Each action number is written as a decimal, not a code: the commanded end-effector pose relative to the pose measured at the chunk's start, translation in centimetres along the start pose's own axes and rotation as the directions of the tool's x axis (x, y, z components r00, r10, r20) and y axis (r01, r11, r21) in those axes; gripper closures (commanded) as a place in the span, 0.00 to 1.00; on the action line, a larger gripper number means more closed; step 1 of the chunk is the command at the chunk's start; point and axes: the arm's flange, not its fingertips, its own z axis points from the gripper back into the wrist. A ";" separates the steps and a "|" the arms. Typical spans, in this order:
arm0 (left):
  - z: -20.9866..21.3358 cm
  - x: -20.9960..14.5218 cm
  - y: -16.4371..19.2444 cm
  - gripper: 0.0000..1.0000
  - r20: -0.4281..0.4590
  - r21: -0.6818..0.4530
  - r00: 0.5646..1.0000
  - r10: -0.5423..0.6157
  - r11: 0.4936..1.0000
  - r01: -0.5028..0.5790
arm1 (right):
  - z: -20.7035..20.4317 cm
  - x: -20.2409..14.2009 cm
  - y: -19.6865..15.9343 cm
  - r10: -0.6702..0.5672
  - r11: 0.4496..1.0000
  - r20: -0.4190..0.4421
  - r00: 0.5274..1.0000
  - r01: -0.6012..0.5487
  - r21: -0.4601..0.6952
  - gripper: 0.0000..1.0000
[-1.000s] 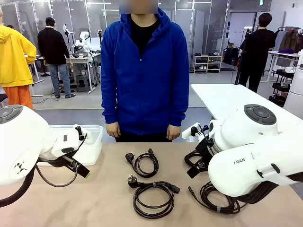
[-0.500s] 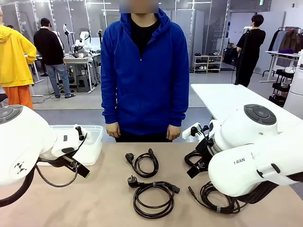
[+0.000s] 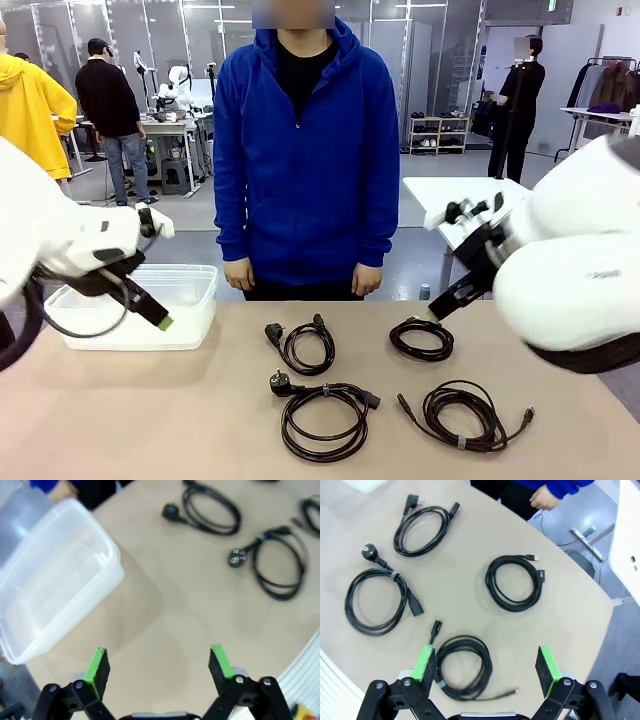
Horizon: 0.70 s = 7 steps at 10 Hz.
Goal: Organize and store the cables.
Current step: Place the Power Cable into the Organizing box.
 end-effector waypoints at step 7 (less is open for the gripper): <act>16.7 -9.1 11.1 0.00 0.238 -0.152 0.969 -0.073 0.982 0.111 | 15.4 -8.6 -12.2 0.125 0.983 0.100 0.987 -0.137 0.123 0.00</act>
